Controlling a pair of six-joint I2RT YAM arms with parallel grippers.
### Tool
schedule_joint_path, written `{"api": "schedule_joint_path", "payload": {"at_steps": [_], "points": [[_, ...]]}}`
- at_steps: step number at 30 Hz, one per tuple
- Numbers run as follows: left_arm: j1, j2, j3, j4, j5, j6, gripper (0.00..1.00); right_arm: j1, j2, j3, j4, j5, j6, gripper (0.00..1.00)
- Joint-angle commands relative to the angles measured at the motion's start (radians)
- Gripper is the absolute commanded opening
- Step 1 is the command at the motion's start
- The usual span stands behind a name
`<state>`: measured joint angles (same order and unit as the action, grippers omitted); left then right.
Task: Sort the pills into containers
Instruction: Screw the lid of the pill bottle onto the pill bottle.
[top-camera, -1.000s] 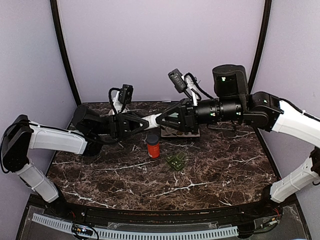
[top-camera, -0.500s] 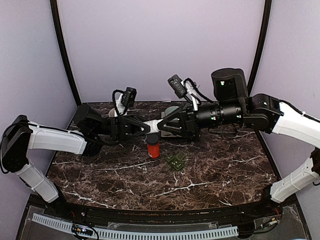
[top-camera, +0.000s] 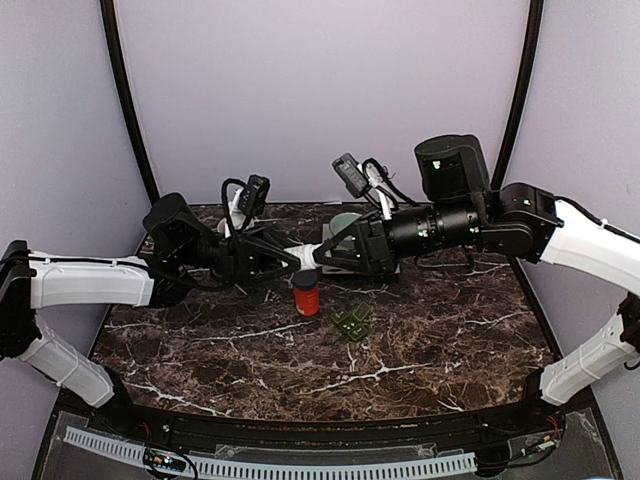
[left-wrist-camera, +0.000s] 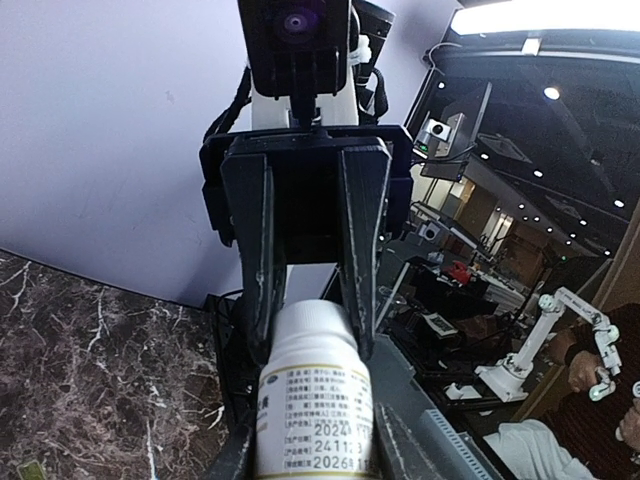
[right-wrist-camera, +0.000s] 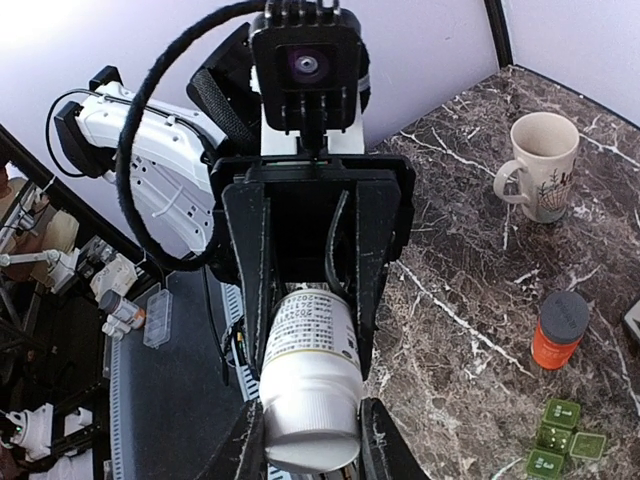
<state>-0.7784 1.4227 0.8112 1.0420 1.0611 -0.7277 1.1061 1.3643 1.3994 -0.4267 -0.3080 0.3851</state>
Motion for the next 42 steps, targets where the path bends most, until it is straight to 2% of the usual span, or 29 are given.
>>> {"api": "schedule_joint_path", "payload": {"at_steps": [1,9,15,25,34,42], "points": [[-0.114,-0.050,0.117,-0.209,-0.152,0.211,0.00,0.037,0.165,-0.021,0.065,-0.019,0.106,0.00],[-0.145,-0.095,0.120,-0.333,-0.256,0.366,0.00,0.034,0.166,-0.029,0.137,-0.031,0.230,0.00],[-0.182,-0.139,0.101,-0.417,-0.393,0.502,0.00,0.025,0.165,-0.030,0.159,-0.039,0.310,0.00],[-0.210,-0.224,0.083,-0.520,-0.604,0.678,0.00,0.011,0.202,0.006,0.096,-0.072,0.364,0.00],[-0.262,-0.281,0.042,-0.495,-0.893,0.753,0.00,0.012,0.214,0.012,0.060,-0.046,0.371,0.00],[-0.373,-0.256,0.050,-0.422,-1.168,0.848,0.00,0.027,0.250,0.031,0.020,0.042,0.370,0.00]]}}
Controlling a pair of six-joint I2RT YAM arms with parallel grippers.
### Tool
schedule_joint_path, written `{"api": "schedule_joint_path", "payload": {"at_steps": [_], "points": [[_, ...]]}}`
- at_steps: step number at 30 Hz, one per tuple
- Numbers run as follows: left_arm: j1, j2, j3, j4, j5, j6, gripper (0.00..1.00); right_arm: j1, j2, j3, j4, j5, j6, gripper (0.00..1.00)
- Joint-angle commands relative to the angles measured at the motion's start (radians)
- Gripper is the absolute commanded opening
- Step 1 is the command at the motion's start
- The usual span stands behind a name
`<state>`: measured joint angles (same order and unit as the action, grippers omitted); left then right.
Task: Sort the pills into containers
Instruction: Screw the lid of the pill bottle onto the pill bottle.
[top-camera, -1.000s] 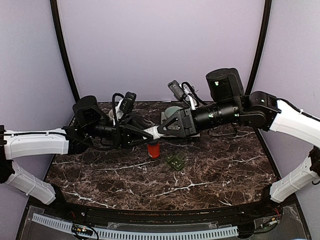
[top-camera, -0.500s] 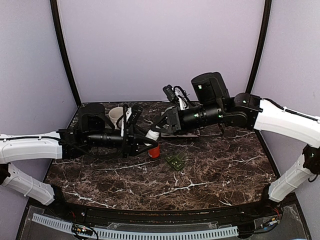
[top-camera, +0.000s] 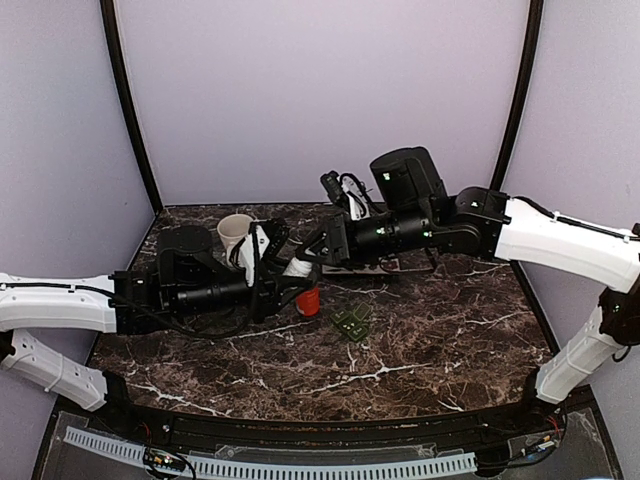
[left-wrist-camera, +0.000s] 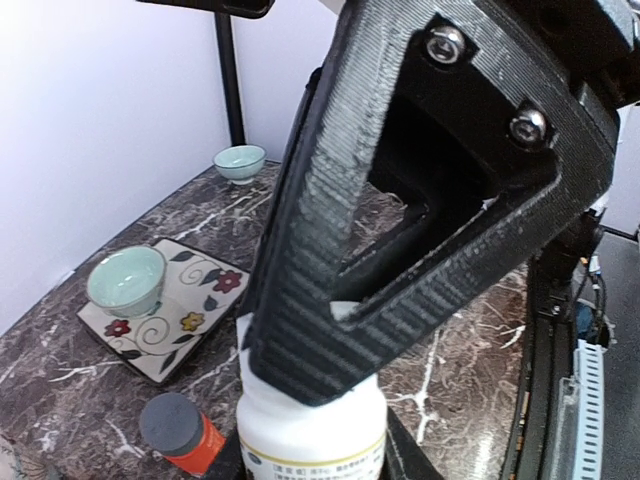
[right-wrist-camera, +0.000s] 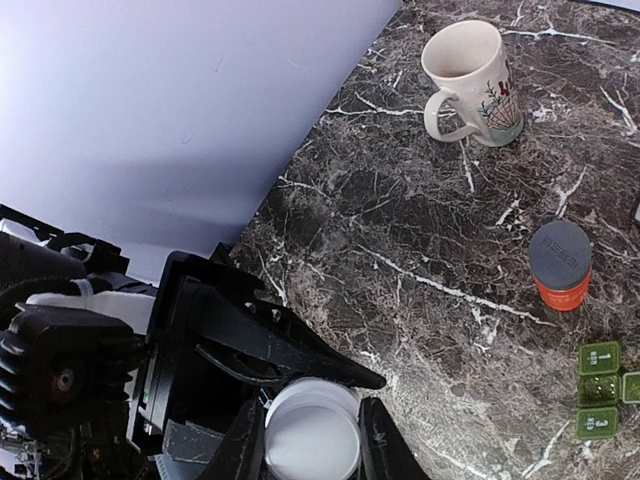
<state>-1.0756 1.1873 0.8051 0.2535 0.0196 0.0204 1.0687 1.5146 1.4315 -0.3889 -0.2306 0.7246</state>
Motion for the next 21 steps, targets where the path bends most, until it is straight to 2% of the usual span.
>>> {"api": "schedule_joint_path", "payload": {"at_steps": [1,8,12,21], "points": [[-0.093,-0.011,0.063,0.381,-0.189,0.115,0.00,0.066,0.106,0.001,-0.023,-0.022,0.034,0.00],[-0.196,0.074,0.091,0.501,-0.414,0.256,0.00,0.069,0.140,0.009,-0.023,0.034,0.077,0.00],[-0.222,0.106,0.097,0.561,-0.490,0.310,0.00,0.069,0.161,0.018,-0.030,0.070,0.097,0.00],[-0.223,0.080,0.060,0.583,-0.518,0.307,0.00,0.071,0.144,0.021,-0.015,0.153,0.084,0.01]]}}
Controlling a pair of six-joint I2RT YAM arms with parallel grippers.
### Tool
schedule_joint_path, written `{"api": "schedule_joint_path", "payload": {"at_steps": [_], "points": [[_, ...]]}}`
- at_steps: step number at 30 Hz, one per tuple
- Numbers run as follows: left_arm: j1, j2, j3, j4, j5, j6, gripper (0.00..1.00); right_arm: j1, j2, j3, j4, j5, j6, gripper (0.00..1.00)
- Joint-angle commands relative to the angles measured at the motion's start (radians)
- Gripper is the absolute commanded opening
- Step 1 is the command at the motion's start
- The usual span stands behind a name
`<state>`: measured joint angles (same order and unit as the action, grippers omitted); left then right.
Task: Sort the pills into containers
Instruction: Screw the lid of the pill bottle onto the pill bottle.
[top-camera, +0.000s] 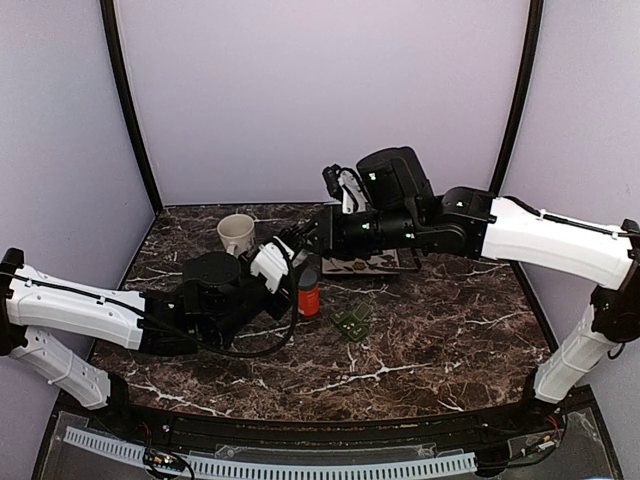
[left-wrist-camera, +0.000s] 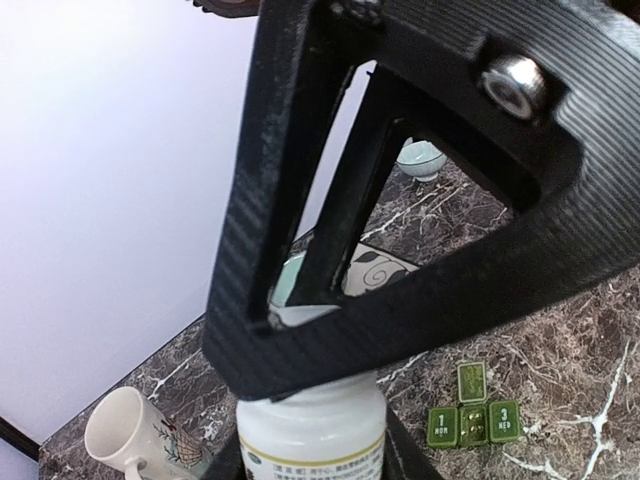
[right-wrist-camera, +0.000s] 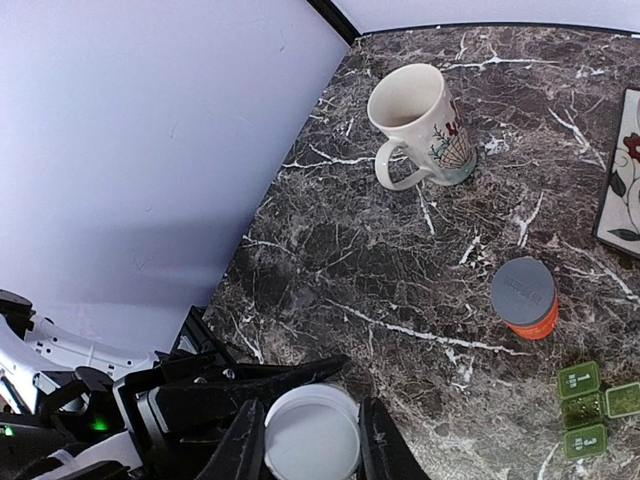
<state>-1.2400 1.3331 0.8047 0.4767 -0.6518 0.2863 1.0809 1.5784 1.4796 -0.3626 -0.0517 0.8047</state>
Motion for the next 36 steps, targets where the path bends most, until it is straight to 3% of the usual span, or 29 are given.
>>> {"api": "schedule_joint_path", "payload": {"at_steps": [1,7,13,27,36], "points": [[-0.059,-0.071,0.057,0.353,0.153,0.036,0.00,0.060,0.074,-0.026,-0.041,-0.016,-0.005,0.05],[-0.058,-0.109,0.020,0.322,0.141,0.007,0.00,0.063,0.028,-0.038,-0.023,0.016,-0.041,0.31],[-0.056,-0.148,0.001,0.271,0.129,-0.022,0.00,0.065,-0.038,-0.066,-0.014,0.061,-0.065,0.44],[0.056,-0.216,-0.003,0.030,0.236,-0.208,0.00,0.088,-0.212,-0.181,0.061,0.088,-0.174,0.53],[0.139,-0.249,0.011,-0.081,0.470,-0.281,0.00,0.088,-0.308,-0.235,0.065,0.091,-0.338,0.53]]}}
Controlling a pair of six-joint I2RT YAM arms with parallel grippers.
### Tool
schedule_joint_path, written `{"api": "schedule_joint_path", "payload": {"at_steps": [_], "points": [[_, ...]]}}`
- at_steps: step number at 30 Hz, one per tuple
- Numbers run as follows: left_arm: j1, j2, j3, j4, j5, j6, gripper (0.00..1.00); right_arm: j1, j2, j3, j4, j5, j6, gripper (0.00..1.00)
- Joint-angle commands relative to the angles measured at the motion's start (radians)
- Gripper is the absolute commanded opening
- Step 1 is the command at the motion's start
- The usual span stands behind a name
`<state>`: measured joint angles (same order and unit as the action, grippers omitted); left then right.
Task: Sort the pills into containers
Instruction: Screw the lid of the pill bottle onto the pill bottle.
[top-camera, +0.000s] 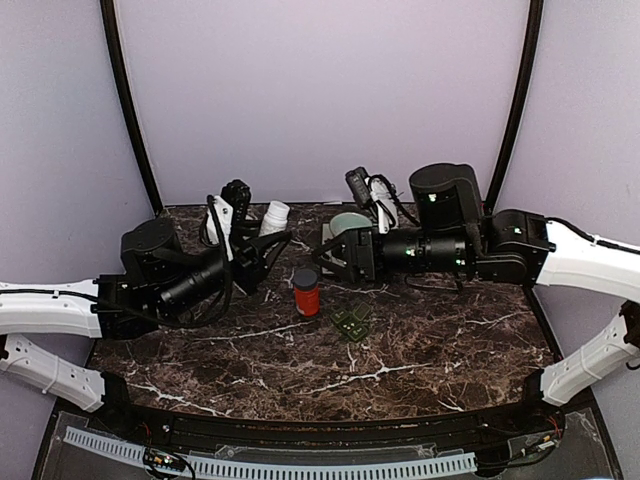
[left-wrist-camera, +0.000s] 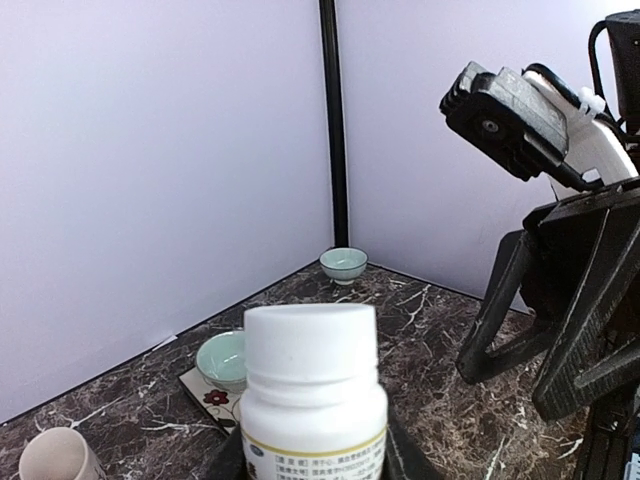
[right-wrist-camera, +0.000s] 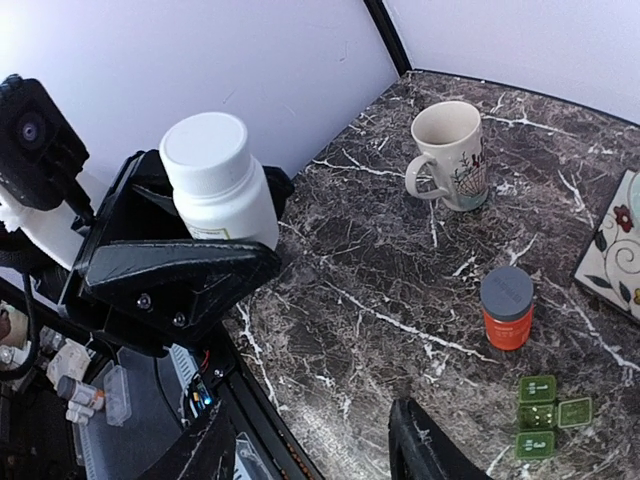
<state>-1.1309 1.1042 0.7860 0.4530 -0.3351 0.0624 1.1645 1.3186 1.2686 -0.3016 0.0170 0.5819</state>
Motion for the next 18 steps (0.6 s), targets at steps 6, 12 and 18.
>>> {"api": "schedule_joint_path", "payload": {"at_steps": [6,12,18], "points": [[0.121,-0.015,0.057,-0.113,0.530,-0.145,0.00,0.004,-0.130,-0.063,0.030,0.006,-0.263,0.53],[0.180,0.068,0.130,-0.157,0.879,-0.223,0.00,0.002,-0.159,-0.054,0.037,-0.080,-0.342,0.54],[0.209,0.165,0.198,-0.166,1.107,-0.292,0.00,0.000,-0.148,-0.044,0.058,-0.134,-0.353,0.54]]}}
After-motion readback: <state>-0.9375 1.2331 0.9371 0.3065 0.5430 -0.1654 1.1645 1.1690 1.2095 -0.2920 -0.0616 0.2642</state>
